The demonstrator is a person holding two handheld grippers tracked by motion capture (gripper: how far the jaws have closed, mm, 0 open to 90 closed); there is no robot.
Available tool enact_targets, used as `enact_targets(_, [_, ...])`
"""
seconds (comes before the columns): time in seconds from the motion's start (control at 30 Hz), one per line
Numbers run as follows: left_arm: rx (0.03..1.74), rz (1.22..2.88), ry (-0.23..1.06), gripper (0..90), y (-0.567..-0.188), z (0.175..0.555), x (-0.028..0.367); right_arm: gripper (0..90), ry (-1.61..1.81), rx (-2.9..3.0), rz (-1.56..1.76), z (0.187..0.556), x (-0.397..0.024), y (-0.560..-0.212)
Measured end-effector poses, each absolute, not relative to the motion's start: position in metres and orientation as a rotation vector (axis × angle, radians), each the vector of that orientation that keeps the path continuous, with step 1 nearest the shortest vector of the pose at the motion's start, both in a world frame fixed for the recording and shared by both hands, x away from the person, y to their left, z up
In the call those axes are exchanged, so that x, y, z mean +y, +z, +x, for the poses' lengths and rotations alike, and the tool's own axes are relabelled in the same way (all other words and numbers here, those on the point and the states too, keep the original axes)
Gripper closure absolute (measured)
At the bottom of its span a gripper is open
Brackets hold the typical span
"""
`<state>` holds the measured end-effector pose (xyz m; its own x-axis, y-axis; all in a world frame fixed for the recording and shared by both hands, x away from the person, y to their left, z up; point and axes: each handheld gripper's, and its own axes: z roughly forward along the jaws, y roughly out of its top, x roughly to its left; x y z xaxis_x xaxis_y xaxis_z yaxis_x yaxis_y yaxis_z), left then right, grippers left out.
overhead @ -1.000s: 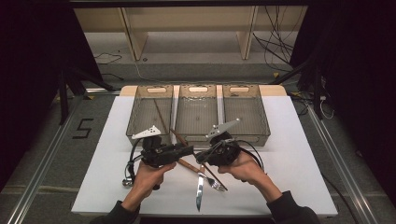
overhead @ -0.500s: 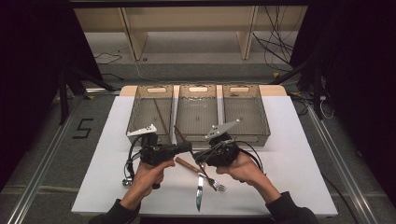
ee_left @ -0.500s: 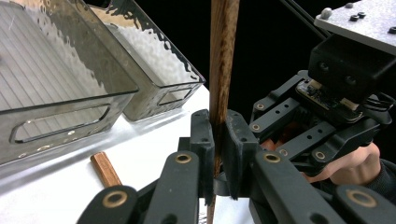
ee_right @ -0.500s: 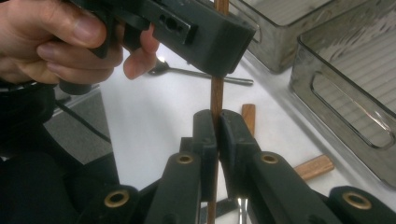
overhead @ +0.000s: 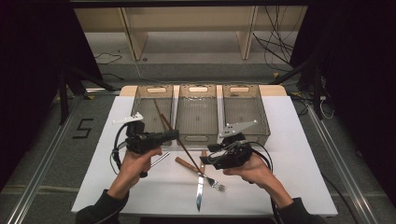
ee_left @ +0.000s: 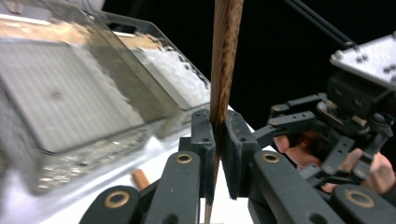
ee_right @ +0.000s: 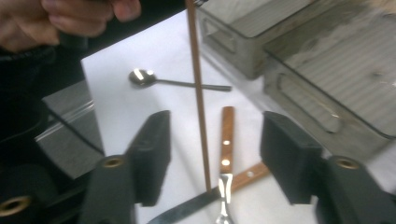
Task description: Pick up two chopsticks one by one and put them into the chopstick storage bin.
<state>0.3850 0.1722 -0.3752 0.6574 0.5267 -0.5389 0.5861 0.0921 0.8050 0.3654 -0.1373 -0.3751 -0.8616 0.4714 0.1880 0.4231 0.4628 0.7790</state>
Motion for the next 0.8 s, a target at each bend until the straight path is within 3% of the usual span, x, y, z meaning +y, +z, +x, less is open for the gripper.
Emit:
enact_targets(0.27, [1.009,1.547,-0.004,83.8,-0.348,0.412,0.207,30.4,1.431,2.490,0.852,0.357,-0.160,-0.377])
enact_targets(0.8, [1.167,1.523,0.102,83.8,-0.319,0.468,0.253,21.8,1.518,2.347,0.946,0.339,-0.195,-0.393])
